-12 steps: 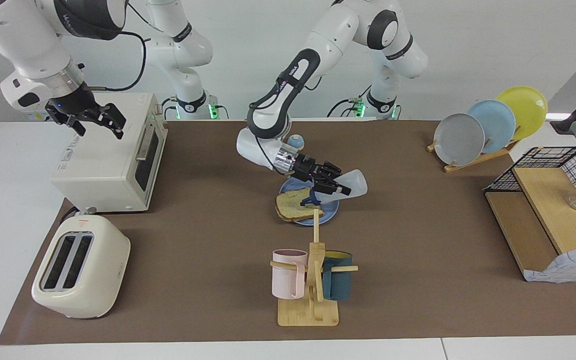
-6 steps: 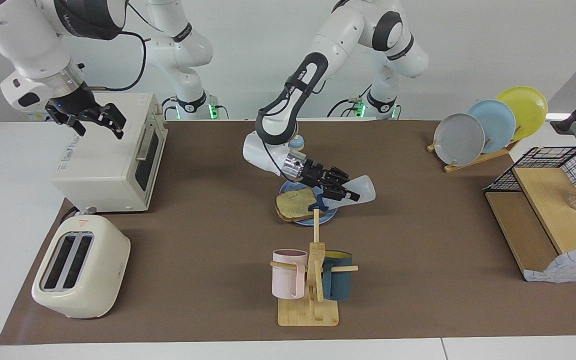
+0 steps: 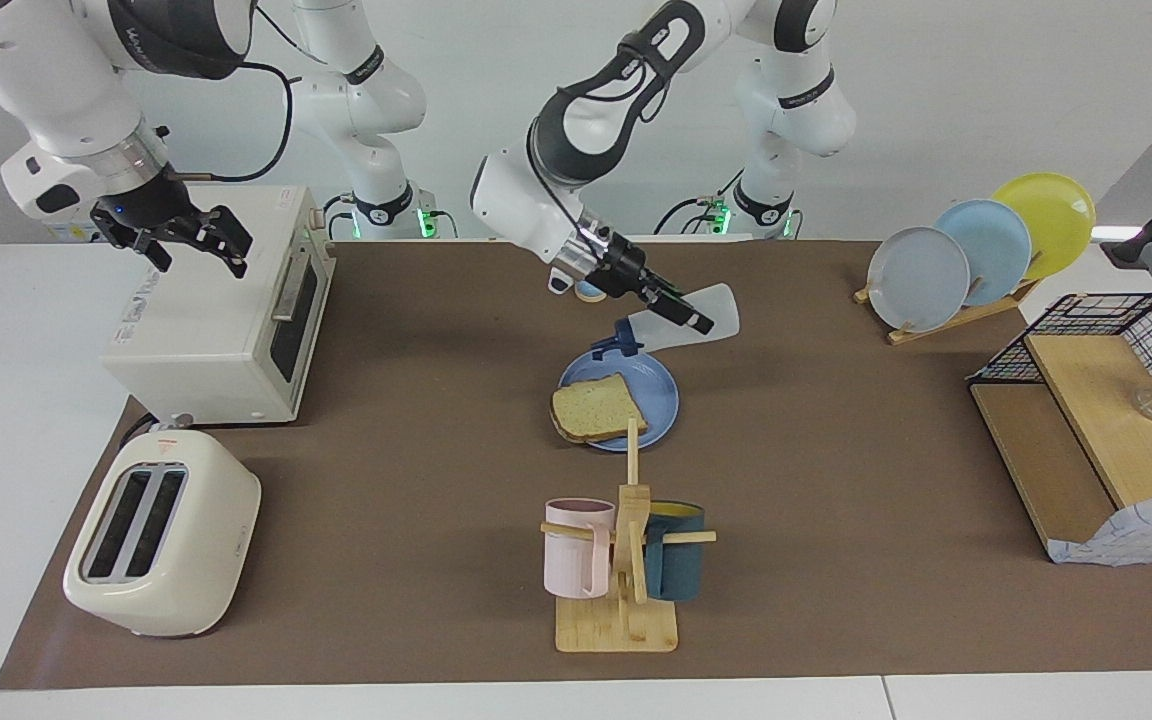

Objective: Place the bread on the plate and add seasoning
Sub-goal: 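Carry the bottle back toward the mug stand with the left gripper, then lower the bottle onto the table and open the left gripper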

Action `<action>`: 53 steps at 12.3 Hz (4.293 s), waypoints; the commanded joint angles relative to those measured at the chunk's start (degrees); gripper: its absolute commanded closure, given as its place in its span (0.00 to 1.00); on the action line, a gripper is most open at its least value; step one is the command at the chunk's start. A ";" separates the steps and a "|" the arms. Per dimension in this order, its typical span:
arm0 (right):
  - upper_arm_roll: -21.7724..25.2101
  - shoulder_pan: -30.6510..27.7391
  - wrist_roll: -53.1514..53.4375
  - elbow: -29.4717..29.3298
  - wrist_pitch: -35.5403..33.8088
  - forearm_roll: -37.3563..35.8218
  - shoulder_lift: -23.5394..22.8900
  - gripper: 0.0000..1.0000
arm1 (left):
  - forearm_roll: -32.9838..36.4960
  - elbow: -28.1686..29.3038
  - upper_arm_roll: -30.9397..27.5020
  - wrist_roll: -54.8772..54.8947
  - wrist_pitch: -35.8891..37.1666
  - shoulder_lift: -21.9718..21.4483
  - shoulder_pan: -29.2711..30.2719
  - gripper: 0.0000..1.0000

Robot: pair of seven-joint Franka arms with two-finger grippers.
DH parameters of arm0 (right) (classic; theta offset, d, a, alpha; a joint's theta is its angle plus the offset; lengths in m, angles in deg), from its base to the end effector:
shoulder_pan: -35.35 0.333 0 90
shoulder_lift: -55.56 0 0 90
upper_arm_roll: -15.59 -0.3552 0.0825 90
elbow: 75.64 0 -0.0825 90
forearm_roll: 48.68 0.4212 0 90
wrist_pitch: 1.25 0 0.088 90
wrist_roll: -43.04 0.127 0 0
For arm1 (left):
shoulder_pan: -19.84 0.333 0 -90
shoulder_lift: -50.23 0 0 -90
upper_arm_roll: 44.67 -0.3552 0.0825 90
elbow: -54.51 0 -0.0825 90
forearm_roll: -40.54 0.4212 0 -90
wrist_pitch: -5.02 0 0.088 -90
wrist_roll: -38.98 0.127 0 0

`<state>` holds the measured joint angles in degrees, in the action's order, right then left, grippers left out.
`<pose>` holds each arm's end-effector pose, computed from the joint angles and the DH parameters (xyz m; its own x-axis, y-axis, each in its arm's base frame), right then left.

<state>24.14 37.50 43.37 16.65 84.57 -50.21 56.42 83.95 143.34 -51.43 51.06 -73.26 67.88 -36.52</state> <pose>0.5714 -0.0683 0.6263 0.9881 -0.1184 -0.0978 -0.1164 -0.9929 0.0250 0.4837 -0.4318 0.4946 0.5423 -0.6382 -0.5464 -0.7932 -0.1745 -0.5834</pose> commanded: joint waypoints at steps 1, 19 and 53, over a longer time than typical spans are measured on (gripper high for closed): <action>-0.46 -0.75 -0.95 1.48 0.49 -0.23 1.25 0.00 | -9.37 2.93 0.26 -3.91 -6.25 -11.65 7.81 1.00; -0.46 -0.75 -0.95 1.48 0.49 -0.23 1.25 0.00 | -39.90 27.72 0.17 -16.48 -100.27 -3.71 35.26 1.00; -0.46 -0.75 -0.95 1.48 0.49 -0.23 1.25 0.00 | -36.65 24.72 2.63 -16.39 -114.03 15.05 41.68 0.00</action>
<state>24.14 37.50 43.37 16.73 84.57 -50.21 56.46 46.34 164.82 -49.62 35.39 -186.65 85.42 4.18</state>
